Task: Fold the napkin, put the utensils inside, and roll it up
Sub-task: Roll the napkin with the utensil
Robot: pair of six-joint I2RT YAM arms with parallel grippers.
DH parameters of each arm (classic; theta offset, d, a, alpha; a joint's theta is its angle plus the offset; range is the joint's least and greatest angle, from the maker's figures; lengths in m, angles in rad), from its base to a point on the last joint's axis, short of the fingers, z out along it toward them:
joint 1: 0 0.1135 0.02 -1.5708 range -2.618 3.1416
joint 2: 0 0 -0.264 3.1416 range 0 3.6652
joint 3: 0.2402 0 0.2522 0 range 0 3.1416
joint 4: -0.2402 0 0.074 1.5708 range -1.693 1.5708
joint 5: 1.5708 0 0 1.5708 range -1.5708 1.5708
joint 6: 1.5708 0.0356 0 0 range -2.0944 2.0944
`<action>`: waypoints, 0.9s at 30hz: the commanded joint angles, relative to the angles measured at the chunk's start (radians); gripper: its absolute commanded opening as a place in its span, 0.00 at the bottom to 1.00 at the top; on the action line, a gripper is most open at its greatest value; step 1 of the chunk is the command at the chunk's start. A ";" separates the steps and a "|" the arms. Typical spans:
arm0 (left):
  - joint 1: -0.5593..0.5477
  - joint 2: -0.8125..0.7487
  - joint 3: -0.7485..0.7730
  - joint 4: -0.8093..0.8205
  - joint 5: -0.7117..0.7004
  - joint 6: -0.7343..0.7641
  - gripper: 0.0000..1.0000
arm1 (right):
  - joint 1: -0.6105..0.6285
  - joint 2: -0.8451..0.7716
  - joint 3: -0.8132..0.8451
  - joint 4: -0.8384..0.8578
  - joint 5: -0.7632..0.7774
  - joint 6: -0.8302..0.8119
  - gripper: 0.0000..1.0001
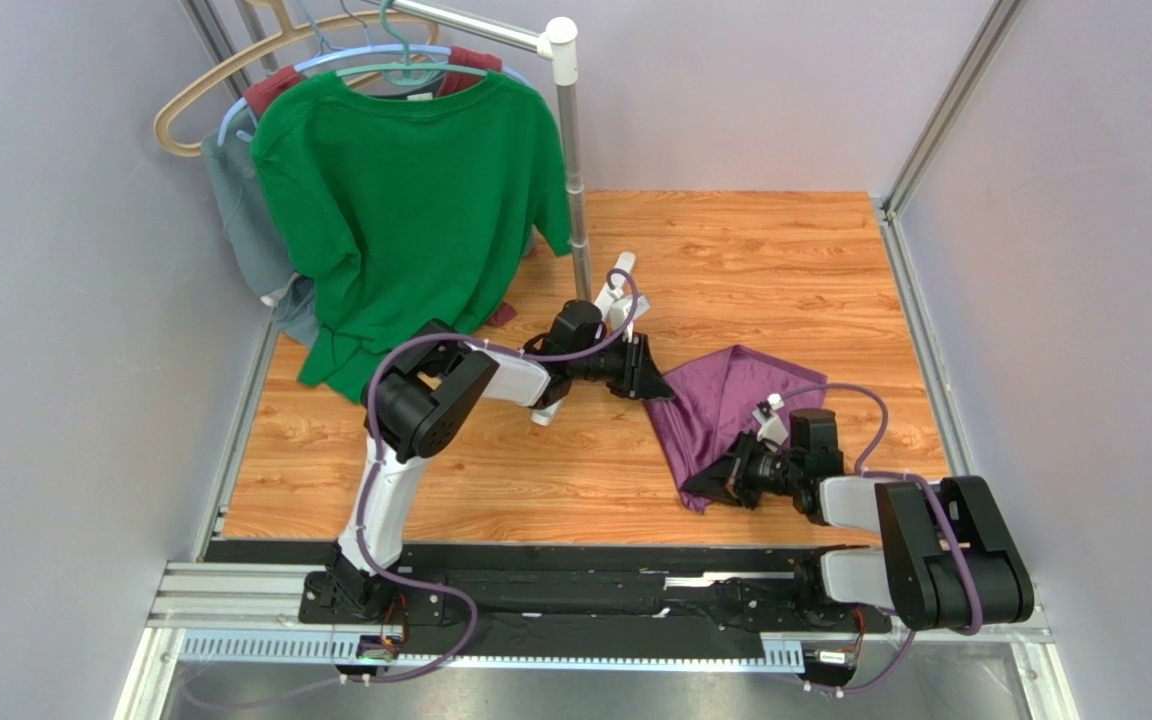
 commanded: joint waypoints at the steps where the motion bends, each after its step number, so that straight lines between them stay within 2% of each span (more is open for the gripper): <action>1: -0.004 0.019 0.042 -0.037 -0.003 0.003 0.30 | -0.004 -0.052 0.029 -0.092 0.052 -0.053 0.02; 6: -0.004 0.025 0.049 -0.060 -0.006 0.007 0.29 | -0.006 -0.160 0.078 -0.243 0.064 -0.093 0.15; 7: -0.004 0.024 0.050 -0.064 -0.006 0.007 0.29 | -0.004 -0.181 0.097 -0.290 0.067 -0.105 0.22; 10: -0.004 0.024 0.053 -0.075 -0.005 0.012 0.28 | -0.006 -0.262 0.130 -0.396 0.084 -0.132 0.32; 12: -0.004 0.021 0.053 -0.078 -0.006 0.015 0.28 | -0.004 -0.324 0.164 -0.463 0.100 -0.146 0.34; 14: -0.004 0.022 0.055 -0.081 -0.006 0.015 0.28 | -0.003 -0.361 0.204 -0.523 0.107 -0.174 0.48; 18: -0.004 0.021 0.056 -0.086 -0.006 0.018 0.28 | 0.020 -0.440 0.276 -0.602 0.144 -0.228 0.50; 21: -0.004 0.022 0.058 -0.088 -0.006 0.019 0.28 | 0.094 -0.442 0.327 -0.654 0.195 -0.254 0.50; 27: -0.004 0.022 0.058 -0.091 -0.009 0.021 0.28 | 0.404 -0.361 0.373 -0.639 0.371 -0.225 0.49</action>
